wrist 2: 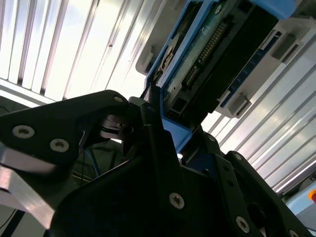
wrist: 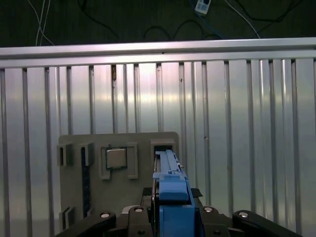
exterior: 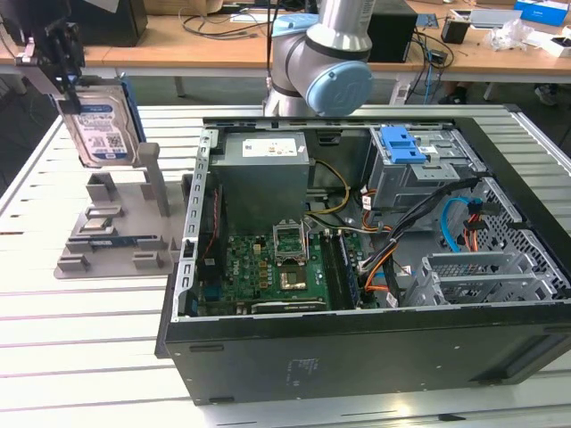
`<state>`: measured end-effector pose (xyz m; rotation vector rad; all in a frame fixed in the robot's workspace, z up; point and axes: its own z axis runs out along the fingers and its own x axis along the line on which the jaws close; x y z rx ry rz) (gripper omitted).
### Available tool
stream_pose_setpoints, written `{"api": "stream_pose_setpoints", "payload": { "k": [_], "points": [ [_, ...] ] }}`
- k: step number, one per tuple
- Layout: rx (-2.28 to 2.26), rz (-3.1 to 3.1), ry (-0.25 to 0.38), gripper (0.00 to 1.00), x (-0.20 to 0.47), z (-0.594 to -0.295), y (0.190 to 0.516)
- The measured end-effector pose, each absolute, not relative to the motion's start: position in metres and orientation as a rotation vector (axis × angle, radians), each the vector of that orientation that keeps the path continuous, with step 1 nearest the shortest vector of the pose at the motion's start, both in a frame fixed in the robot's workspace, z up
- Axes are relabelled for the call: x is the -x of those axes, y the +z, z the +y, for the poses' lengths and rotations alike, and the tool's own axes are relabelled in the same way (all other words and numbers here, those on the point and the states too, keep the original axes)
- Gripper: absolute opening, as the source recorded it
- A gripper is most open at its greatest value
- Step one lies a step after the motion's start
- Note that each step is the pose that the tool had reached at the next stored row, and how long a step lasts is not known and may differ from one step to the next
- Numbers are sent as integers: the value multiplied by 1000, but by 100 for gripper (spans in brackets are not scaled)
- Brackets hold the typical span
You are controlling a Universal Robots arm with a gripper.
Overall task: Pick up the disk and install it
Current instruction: 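Pick up the disk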
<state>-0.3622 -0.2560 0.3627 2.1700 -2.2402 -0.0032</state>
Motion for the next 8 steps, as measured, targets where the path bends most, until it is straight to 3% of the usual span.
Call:
{"api": "stream_pose_setpoints", "payload": {
  "k": [8],
  "points": [
    [-2170, -2241, -4, 37, 362, -256, 381]
  ]
}}
